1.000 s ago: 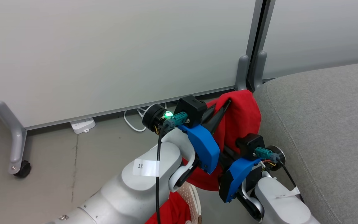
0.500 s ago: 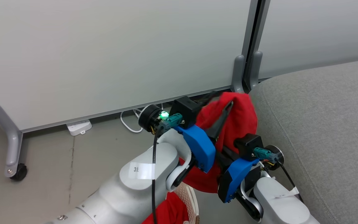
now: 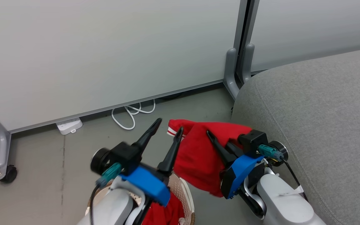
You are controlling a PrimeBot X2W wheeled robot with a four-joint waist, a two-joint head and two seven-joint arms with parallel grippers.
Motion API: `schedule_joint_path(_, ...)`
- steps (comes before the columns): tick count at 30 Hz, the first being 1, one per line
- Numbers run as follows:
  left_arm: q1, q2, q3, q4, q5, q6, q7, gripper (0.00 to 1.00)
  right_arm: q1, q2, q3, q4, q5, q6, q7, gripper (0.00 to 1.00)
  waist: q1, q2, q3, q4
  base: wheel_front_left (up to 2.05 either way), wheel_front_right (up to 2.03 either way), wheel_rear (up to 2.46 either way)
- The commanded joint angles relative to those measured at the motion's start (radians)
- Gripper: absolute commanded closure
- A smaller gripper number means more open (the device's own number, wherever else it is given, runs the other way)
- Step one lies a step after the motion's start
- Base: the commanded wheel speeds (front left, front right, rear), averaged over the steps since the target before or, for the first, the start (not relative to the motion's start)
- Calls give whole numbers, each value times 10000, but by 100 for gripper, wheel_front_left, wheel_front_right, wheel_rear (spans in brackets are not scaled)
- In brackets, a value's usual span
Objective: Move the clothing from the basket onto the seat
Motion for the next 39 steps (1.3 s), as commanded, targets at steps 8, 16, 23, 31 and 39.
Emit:
schedule_joint_path(8,2900,-141,2825,-1545,1853,-636,-44,0,115,-20,-203,-222,-158,1,30,100,0,0,82,-67,0,0,0)
schedule_joint_path(16,4170,-638,4397,-1811,2789,-1088,-46,0,244,-20,-406,-299,-274,1,90,100,0,0,52,47,0,0,0)
schedule_joint_path(23,4367,-945,4869,-1734,3234,-1268,-47,0,319,-20,-381,-393,-243,1,170,100,0,0,40,80,0,0,0)
schedule_joint_path(31,4464,-1081,5073,-1741,3383,-1315,-46,0,220,-21,-347,-486,-196,1,172,100,0,0,166,-361,0,0,0)
schedule_joint_path(39,4196,-924,4994,-1840,3413,-1318,-46,0,82,-21,-346,-501,-129,1,100,100,0,0,495,-1778,0,0,0)
